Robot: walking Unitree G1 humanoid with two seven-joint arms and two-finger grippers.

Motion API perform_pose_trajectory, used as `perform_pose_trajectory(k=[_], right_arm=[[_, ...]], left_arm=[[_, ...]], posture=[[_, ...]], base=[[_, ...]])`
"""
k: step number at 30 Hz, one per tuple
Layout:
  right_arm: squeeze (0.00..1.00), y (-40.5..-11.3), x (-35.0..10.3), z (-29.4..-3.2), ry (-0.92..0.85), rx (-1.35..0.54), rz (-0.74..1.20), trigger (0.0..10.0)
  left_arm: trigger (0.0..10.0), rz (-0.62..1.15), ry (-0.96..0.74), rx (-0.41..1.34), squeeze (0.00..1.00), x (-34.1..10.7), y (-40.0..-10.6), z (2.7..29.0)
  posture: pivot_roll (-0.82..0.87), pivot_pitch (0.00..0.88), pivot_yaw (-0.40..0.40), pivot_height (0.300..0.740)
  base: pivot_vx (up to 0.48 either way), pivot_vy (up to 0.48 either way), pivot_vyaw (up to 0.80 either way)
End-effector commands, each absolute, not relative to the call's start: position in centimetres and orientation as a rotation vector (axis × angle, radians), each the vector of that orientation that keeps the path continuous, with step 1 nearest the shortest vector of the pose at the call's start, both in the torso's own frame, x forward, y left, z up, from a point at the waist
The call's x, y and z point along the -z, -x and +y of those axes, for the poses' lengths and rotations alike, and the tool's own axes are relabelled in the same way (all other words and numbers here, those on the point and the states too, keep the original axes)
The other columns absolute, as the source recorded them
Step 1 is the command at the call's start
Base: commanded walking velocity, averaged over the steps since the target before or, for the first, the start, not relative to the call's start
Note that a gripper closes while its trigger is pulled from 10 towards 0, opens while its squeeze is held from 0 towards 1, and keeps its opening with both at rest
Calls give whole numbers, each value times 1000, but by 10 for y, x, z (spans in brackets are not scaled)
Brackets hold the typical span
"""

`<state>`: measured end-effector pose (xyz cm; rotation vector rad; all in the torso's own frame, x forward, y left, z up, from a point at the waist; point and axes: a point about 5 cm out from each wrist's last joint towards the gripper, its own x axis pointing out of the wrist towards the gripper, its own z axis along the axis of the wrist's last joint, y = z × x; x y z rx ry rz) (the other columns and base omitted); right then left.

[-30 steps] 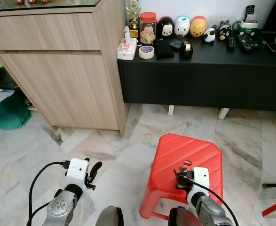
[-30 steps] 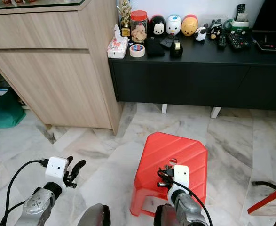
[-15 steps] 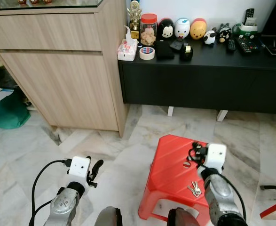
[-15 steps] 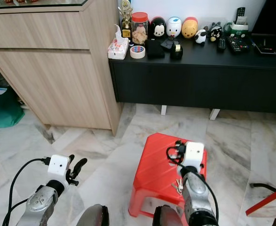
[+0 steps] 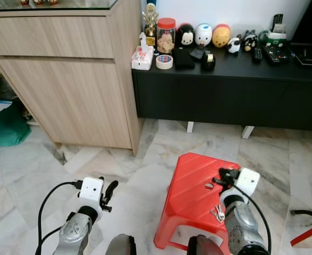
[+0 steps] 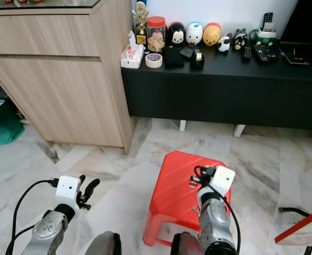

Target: Hang keys on a hook

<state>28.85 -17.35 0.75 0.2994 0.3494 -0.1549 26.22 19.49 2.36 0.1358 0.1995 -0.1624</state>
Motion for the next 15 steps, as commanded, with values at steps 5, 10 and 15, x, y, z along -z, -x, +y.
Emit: perform_pose_trajectory(k=[5, 10, 15], right_arm=[[0, -303, -45, -174, 97, 66, 88, 10000], [0, -303, -42, -191, -226, 286, 144, 10000], [0, -302, -38, -177, -162, 199, 156, 10000]], left_arm=[[10000, 202, -143, 166, 0, -21, -261, 193], [10000, 199, -141, 163, 0, -21, -261, 192], [10000, 199, -142, 163, 0, -20, -260, 193]], posture=[[77, 53, -29, 628], [77, 53, -29, 628], [76, 52, -29, 628]], base=[[0, 0, 0], [0, 0, 0], [0, 0, 0]])
